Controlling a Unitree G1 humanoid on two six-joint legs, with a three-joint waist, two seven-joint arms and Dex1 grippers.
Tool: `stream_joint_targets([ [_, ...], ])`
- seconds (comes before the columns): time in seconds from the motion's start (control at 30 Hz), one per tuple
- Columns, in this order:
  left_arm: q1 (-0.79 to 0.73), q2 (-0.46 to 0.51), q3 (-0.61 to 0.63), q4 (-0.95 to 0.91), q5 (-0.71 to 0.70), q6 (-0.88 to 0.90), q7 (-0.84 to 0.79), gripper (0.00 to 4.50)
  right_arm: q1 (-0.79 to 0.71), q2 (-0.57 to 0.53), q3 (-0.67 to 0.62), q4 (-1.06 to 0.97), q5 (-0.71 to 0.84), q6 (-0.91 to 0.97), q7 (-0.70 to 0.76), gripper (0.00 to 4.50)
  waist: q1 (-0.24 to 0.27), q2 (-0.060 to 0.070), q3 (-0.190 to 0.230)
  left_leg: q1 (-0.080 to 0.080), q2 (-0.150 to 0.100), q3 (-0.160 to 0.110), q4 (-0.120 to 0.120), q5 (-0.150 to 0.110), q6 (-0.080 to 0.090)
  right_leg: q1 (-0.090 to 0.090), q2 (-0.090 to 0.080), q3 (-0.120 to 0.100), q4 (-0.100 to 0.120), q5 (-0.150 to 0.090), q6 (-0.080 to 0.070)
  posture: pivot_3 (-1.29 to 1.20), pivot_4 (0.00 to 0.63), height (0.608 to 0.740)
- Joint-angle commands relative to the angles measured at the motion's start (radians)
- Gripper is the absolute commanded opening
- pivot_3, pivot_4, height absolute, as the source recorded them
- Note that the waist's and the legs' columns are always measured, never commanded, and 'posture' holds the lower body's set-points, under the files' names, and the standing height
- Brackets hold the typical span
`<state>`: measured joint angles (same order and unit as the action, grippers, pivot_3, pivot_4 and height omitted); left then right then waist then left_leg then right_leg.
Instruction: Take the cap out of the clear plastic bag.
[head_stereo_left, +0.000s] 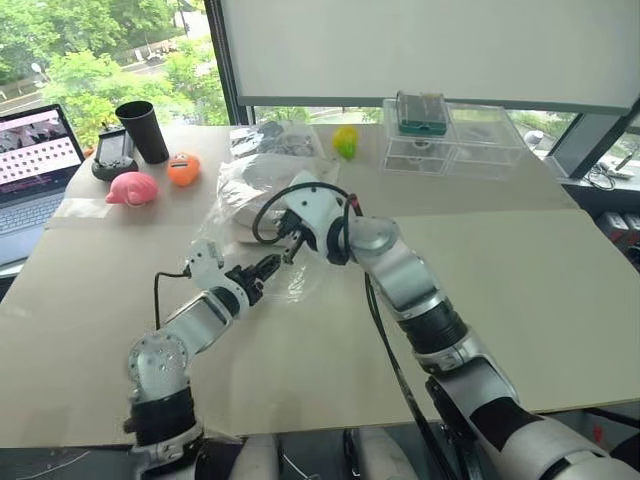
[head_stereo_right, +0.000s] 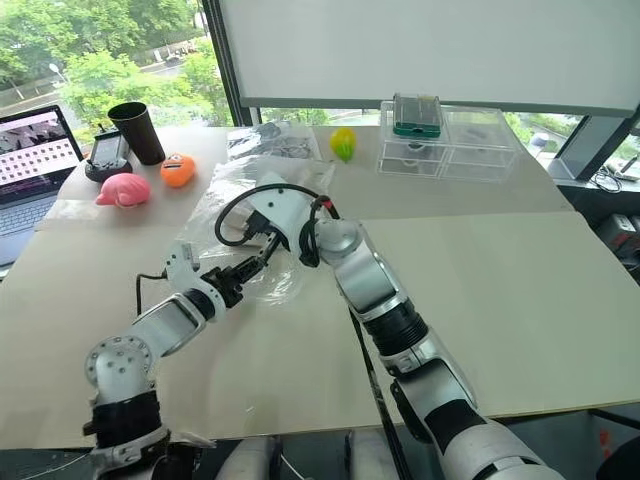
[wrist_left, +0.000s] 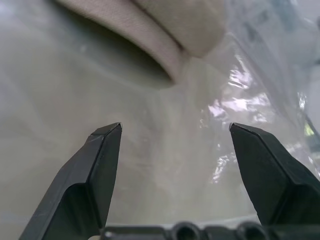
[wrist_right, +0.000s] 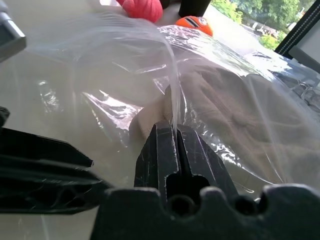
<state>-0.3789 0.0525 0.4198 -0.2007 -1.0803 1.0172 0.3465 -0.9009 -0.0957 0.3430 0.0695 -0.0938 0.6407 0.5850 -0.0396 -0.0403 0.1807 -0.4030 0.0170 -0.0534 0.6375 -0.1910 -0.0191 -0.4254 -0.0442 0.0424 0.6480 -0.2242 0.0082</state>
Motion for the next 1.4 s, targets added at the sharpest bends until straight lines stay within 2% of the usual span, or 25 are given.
stream_joint_targets([
  [0.03,-0.052,-0.048,0.025,0.096,0.010,-0.088,0.024,3.68,-0.036,0.001,-0.009,-0.032,0.006,-0.031,-0.004,0.03,0.000,0.000,0.000,0.000,0.000,0.000,0.000,0.000,0.000,0.000,0.000,0.000,0.000,0.000,0.000,0.00,0.150,0.740],
  [0.23,-0.147,-0.091,-0.017,0.252,0.108,-0.226,-0.058,3.68,-0.029,-0.004,0.000,-0.056,0.003,-0.012,-0.002,0.03,0.004,0.000,0.000,0.001,-0.001,0.000,0.000,0.000,0.000,0.002,0.000,0.000,-0.001,0.000,0.000,0.00,0.150,0.740],
  [0.37,-0.175,-0.088,-0.052,0.230,0.075,-0.190,-0.135,3.68,-0.024,-0.009,-0.005,-0.068,0.002,0.002,-0.006,0.03,0.003,0.000,0.000,0.000,-0.001,0.000,0.000,0.000,0.000,0.001,0.000,0.000,-0.001,0.000,0.000,0.00,0.150,0.740],
  [0.5,-0.183,-0.106,-0.021,0.228,0.059,-0.201,-0.098,3.68,-0.024,-0.014,-0.007,-0.067,-0.001,0.002,-0.012,0.03,0.003,0.000,0.000,-0.001,-0.001,0.000,0.000,0.000,0.000,0.001,0.000,0.000,-0.001,0.000,0.001,0.00,0.150,0.740],
  [0.63,-0.237,-0.110,0.021,0.375,0.121,-0.262,-0.043,3.68,-0.023,-0.014,-0.009,-0.072,0.001,0.004,-0.017,0.03,0.003,0.000,0.000,0.000,-0.001,0.000,0.000,0.000,0.000,0.001,0.000,0.000,-0.001,0.000,0.001,0.00,0.150,0.740],
  [0.87,-0.319,-0.113,0.042,0.587,0.196,-0.374,-0.049,3.68,-0.018,-0.025,-0.009,-0.079,0.003,0.009,-0.015,0.03,0.003,0.000,0.000,0.001,-0.001,0.000,0.000,0.000,0.000,0.002,0.000,0.000,-0.002,0.000,0.002,0.00,0.150,0.740],
  [1.23,-0.443,-0.131,0.118,0.906,0.212,-0.568,-0.103,3.68,-0.010,-0.031,-0.005,-0.095,0.006,0.023,-0.015,0.03,0.005,-0.001,-0.003,0.004,-0.001,0.000,0.000,0.000,0.000,0.006,0.000,0.000,-0.002,-0.002,0.006,0.00,0.150,0.740],
  [1.37,-0.461,-0.129,0.131,0.950,0.216,-0.590,-0.121,3.68,-0.006,-0.033,-0.003,-0.099,0.006,0.026,-0.014,0.03,0.006,0.000,-0.005,0.005,-0.001,0.000,0.000,0.000,0.000,0.006,0.000,0.000,-0.002,-0.004,0.010,0.00,0.150,0.740],
  [1.4,-0.461,-0.129,0.135,0.951,0.213,-0.591,-0.124,3.42,-0.005,-0.033,-0.003,-0.099,0.006,0.026,-0.014,0.01,0.006,0.000,-0.005,0.005,-0.001,0.000,0.000,0.000,0.000,0.006,0.000,0.000,-0.002,-0.004,0.010,0.00,0.150,0.740],
])
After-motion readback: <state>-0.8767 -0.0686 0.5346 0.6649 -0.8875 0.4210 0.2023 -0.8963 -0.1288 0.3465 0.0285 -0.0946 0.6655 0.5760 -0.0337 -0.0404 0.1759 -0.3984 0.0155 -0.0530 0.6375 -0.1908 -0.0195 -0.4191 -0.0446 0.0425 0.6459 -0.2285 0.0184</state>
